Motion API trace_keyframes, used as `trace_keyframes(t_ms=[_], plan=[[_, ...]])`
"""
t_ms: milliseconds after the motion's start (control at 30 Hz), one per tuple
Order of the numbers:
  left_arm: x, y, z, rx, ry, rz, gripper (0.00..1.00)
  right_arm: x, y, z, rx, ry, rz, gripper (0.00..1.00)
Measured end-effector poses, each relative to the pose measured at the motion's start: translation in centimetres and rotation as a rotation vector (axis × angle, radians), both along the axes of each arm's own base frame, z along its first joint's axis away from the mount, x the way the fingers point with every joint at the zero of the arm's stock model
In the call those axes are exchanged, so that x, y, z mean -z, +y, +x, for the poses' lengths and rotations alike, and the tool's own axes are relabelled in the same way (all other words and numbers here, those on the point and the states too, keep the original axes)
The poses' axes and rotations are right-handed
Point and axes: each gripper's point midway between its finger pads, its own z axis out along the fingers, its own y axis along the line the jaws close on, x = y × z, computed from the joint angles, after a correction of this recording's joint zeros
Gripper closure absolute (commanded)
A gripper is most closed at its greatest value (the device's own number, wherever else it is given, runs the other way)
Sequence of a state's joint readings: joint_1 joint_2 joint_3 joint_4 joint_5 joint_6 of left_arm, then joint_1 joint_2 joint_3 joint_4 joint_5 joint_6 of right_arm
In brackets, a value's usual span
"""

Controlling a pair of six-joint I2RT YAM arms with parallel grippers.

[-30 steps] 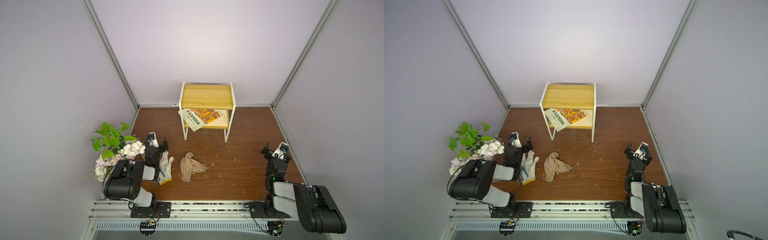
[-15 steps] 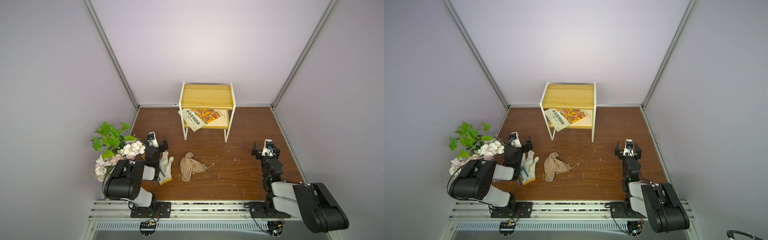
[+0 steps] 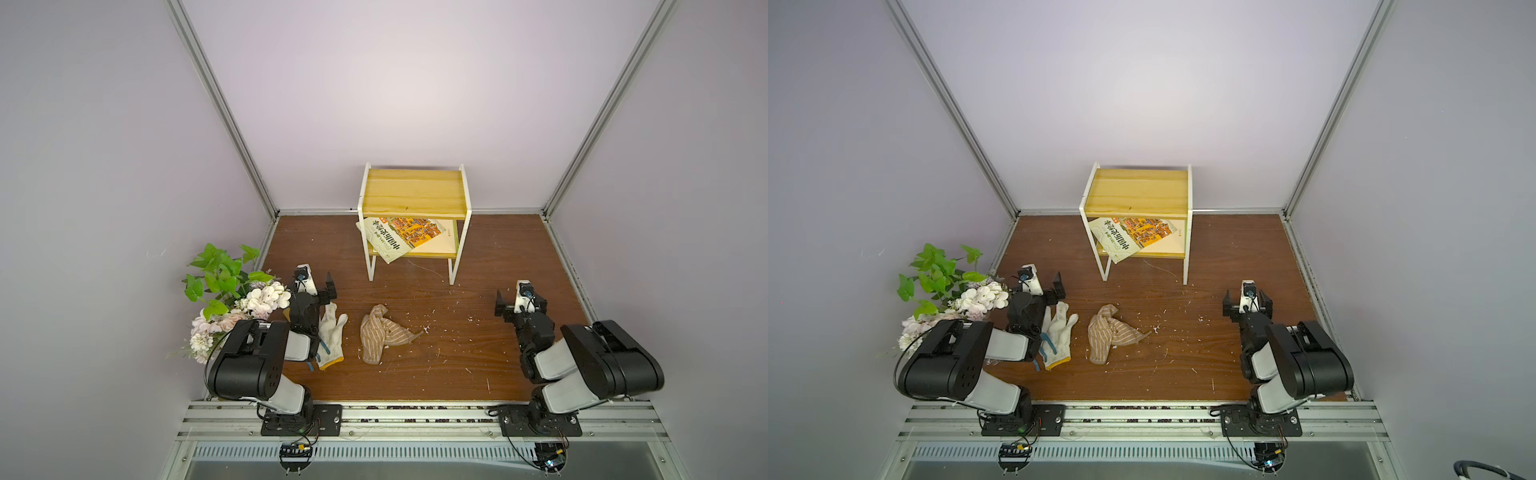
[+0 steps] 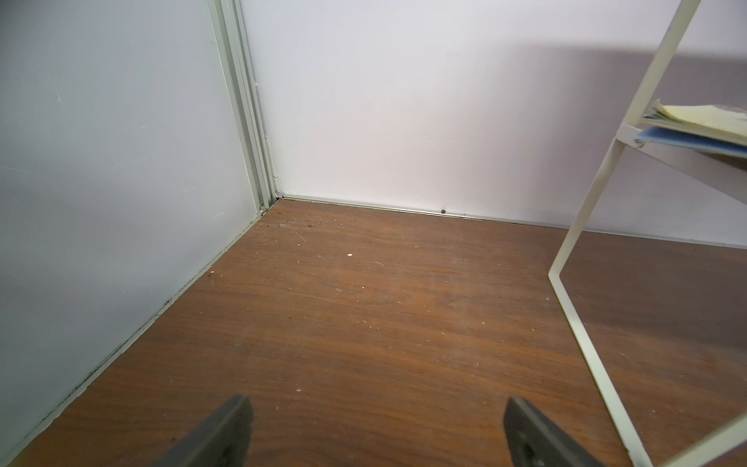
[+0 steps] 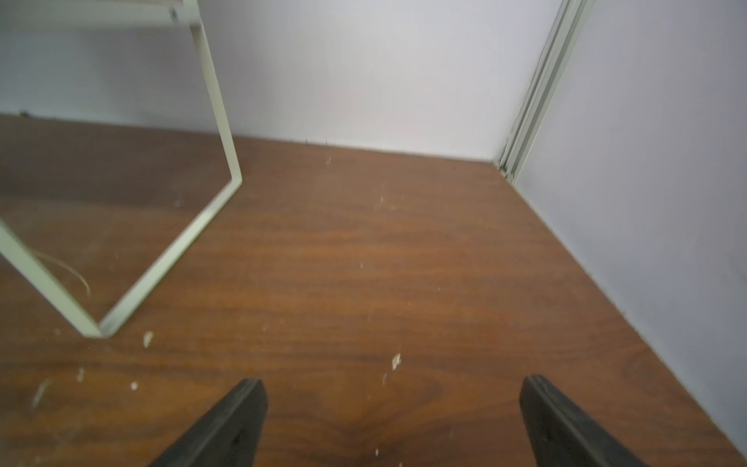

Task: Wipe the bookshelf clean with a cloth
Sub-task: Reset both arms

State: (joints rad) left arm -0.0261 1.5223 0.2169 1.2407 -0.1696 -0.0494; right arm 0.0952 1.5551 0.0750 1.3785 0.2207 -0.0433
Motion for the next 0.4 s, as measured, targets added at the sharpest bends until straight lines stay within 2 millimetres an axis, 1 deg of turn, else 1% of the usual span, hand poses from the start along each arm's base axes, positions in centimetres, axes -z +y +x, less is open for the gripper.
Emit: trace_keyframes(t_ms=[33, 100, 133, 167, 400], plan=[[0.0, 0.0, 0.0, 0.0, 0.001, 0.0, 0.0, -0.5, 0.0, 0.9, 0.004, -0.007, 0.007, 0.01], [0.1, 0.0, -0.1, 0.0, 0.002, 0.0, 0.0, -2.4, -0.1, 2.6, 0.011, -0.065, 0.024, 0.01], [0.1, 0.0, -0.1, 0.0, 0.001, 0.0, 0.0, -3.2, -0.2, 3.1, 0.016, -0.089, 0.032, 0.01], [0.1, 0.0, -0.1, 0.0, 0.001, 0.0, 0.0, -3.5, -0.3, 3.3, 0.02, -0.1, 0.036, 0.01], [0.1, 0.0, -0.1, -0.001, 0.001, -0.002, 0.0, -3.3, -0.5, 3.2, 0.028, -0.09, 0.048, 0.01]])
